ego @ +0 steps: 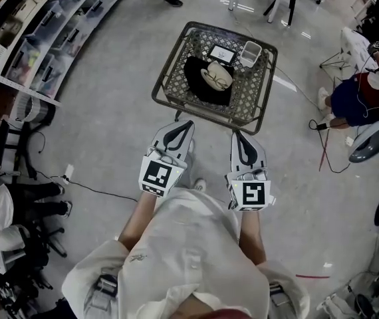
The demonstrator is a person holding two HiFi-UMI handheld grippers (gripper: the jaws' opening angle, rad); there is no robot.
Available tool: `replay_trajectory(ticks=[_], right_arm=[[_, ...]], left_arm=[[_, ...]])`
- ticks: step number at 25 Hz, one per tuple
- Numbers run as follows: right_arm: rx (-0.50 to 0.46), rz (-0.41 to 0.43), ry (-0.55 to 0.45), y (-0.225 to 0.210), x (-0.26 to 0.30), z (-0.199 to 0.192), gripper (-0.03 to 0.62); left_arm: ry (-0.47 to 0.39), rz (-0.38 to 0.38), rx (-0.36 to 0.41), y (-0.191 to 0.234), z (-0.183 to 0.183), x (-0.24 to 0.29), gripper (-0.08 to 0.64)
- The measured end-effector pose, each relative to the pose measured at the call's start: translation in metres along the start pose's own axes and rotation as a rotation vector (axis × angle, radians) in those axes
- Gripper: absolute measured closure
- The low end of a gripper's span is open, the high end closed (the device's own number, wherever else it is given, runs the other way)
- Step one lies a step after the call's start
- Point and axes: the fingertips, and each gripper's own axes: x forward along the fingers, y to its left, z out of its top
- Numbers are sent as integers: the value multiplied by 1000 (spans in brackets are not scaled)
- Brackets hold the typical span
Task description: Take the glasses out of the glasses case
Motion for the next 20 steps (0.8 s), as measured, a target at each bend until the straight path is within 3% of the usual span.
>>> replay_trajectory(ticks=[14, 20], right_arm=[[-4, -54, 53, -35, 103, -17, 586], [-11, -85, 116, -49, 163, -39, 586]], left_arm=[[-13, -110, -12, 67, -12, 92, 546], [22, -176, -19, 108, -34, 138, 546]])
